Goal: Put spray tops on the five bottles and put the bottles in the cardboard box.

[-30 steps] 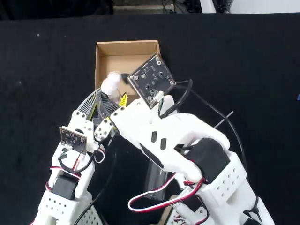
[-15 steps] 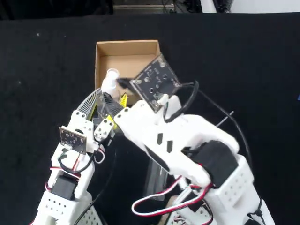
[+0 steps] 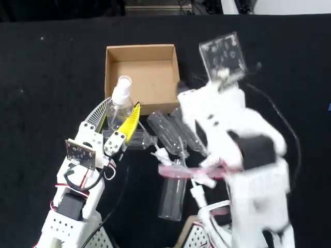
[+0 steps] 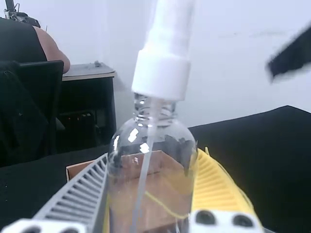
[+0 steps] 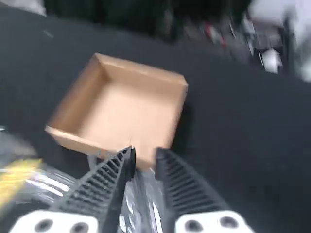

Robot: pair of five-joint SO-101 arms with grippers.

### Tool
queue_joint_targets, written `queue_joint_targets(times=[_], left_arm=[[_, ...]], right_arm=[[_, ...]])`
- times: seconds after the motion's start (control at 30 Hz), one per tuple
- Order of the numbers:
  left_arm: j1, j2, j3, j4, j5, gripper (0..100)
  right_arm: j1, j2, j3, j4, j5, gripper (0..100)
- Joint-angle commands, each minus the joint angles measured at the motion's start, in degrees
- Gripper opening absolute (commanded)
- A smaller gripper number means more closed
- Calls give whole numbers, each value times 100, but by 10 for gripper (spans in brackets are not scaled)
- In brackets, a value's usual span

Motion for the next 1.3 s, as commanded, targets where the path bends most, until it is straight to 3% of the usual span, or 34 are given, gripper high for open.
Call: queue_joint_targets(times=[0.0,0.2,0.3,0.4,0.77,1.27], left_arm=[[40,-105,127,-88,70,33],[13,-105,127,-88,70,33],[40,-105,127,-88,70,33],[13,-105,127,-88,62,33],[40,-97,127,-79,70,33],[40,-97,127,-79,70,33]], right_arm=[[545,286,954,-1160,-53,15],[598,708,2484,-3341,-677,25],[571,998,2756,-3956,-712,116],[484,1499,2615,-4211,-712,185],[378,3679,1226,-4273,-730,177],[149,3363,1736,-5143,-738,174]])
